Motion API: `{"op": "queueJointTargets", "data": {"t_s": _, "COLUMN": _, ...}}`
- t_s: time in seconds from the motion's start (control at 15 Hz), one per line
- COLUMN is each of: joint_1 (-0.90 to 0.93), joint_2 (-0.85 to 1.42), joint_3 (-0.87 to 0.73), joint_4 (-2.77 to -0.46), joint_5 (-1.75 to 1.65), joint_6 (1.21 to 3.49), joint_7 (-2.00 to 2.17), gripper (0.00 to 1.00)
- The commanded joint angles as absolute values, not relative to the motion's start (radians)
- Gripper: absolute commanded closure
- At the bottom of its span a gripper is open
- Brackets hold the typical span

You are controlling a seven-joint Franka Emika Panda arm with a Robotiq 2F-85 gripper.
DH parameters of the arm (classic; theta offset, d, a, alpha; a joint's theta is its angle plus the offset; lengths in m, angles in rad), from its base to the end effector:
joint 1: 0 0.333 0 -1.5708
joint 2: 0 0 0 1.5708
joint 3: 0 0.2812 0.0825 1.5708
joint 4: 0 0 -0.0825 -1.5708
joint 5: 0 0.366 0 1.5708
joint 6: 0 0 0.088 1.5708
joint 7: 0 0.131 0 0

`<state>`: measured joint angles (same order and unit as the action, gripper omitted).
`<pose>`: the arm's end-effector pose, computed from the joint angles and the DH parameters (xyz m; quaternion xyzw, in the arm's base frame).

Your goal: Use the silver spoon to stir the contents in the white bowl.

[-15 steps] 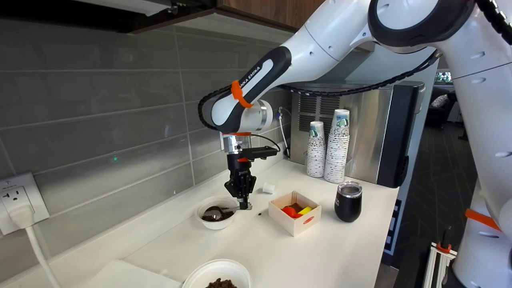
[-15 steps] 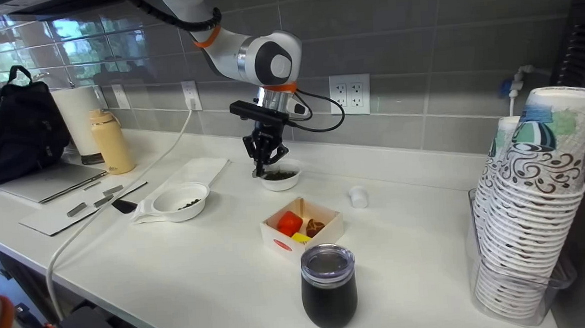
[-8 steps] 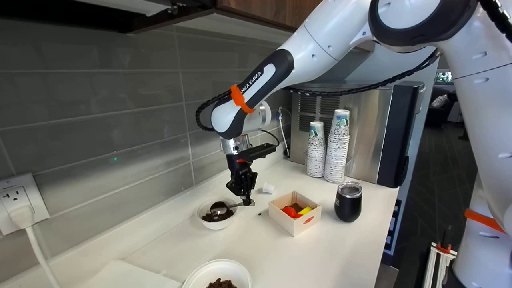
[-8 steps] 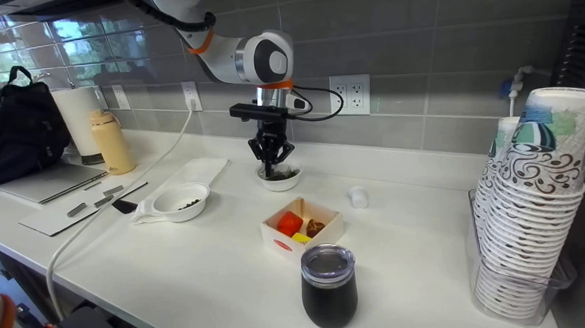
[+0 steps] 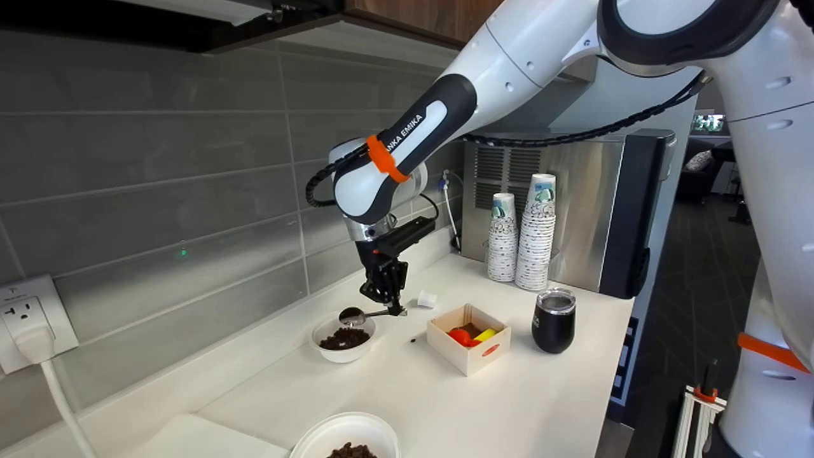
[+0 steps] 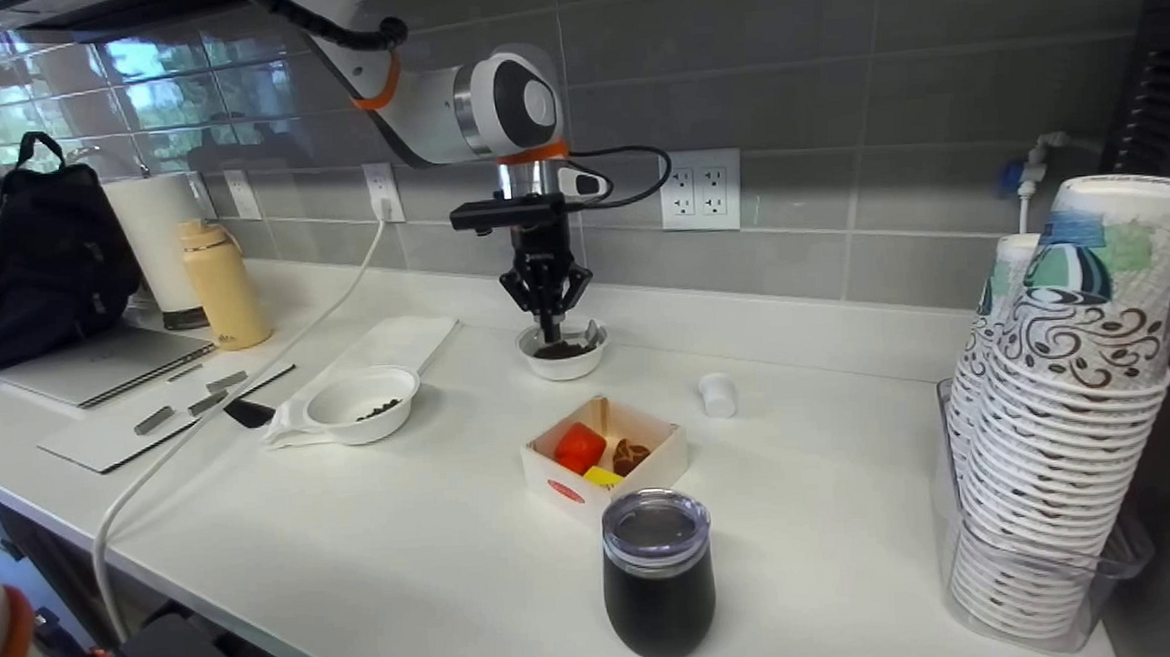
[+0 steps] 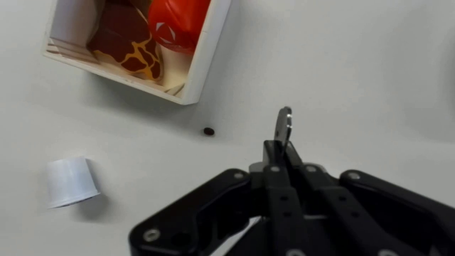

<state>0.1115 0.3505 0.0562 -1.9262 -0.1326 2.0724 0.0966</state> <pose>0.5598 0.0847 0.2486 0.9912 0.0722 -0.0944 0.0577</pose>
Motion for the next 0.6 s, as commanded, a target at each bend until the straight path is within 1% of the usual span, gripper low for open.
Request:
{"op": "queueJointTargets", "data": {"t_s": 0.0, "joint_1": 0.142, "joint_2": 0.328, "joint_3": 0.042, "joint_4": -1.955, "joint_5": -0.2, "joint_6": 2.004, "joint_7": 0.153, "gripper": 0.99}}
{"op": "queueJointTargets", "data": {"t_s": 0.27, "joint_1": 0.141, "joint_2": 0.334, "joint_3": 0.059, "joint_4": -1.948, "joint_5": -0.18, "joint_6": 1.916, "joint_7": 0.119, "gripper": 0.99}}
{"op": "queueJointTargets", "data": {"t_s": 0.53, "joint_1": 0.113, "joint_2": 0.324, "joint_3": 0.087, "joint_4": -1.945, "joint_5": -0.094, "joint_6": 1.924, "joint_7": 0.025, "gripper": 0.99}}
